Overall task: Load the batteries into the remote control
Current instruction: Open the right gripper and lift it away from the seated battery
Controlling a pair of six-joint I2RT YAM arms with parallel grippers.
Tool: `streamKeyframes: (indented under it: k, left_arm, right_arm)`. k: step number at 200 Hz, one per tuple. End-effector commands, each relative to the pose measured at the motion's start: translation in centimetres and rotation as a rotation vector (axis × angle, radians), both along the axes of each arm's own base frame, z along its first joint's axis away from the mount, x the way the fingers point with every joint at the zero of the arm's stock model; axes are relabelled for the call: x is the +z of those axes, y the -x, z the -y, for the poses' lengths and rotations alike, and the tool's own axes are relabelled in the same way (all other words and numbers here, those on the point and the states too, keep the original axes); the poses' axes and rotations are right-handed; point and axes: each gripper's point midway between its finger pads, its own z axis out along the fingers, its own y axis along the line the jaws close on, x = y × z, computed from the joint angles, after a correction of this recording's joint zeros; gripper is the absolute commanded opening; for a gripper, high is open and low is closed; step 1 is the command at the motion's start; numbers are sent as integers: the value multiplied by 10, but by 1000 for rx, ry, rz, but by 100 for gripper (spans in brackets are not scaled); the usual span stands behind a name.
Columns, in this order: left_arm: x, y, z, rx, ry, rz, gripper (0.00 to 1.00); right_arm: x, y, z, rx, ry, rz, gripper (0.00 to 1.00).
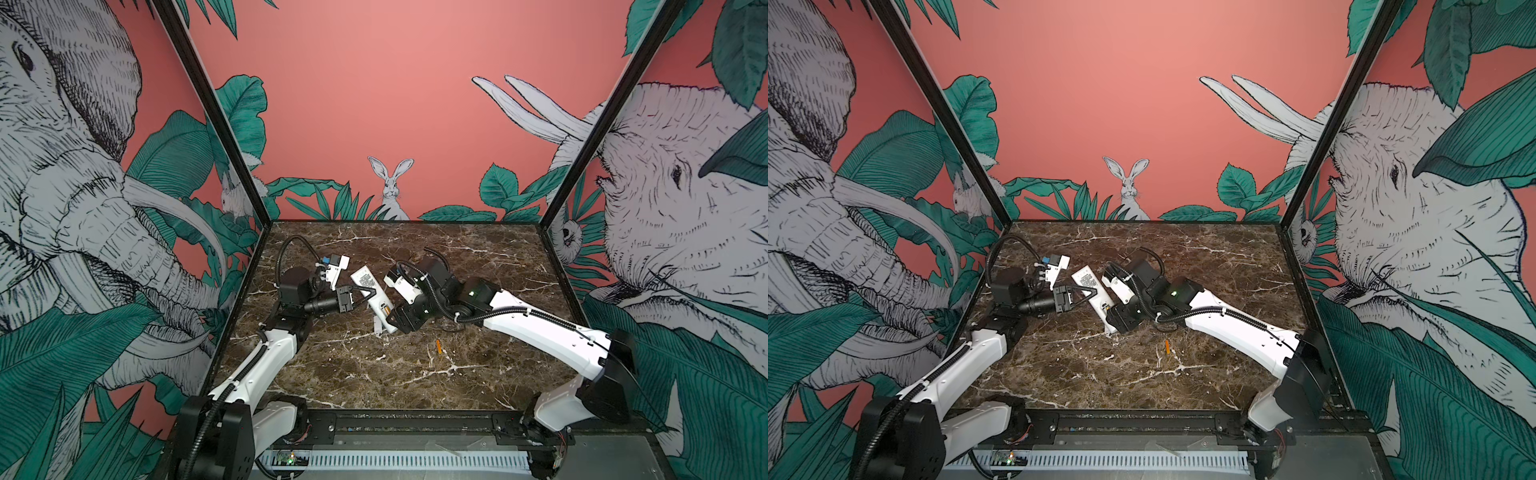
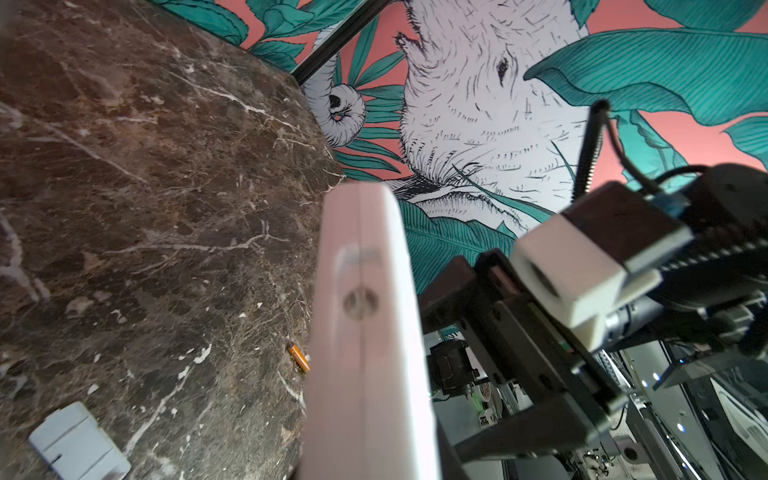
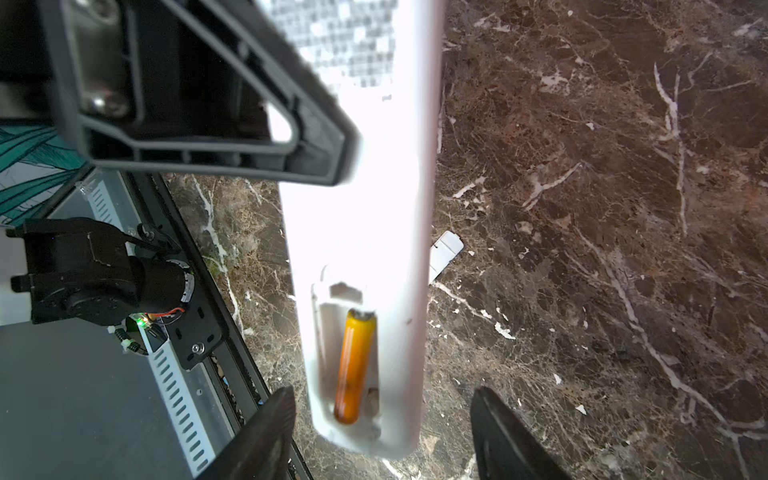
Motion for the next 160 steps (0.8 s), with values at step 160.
streamKeyframes:
  k: [160]
  left_arm:
    - [37, 28, 9, -111, 36, 125, 0]
  right_arm:
    - [-24, -11, 20, -25, 18, -12, 42]
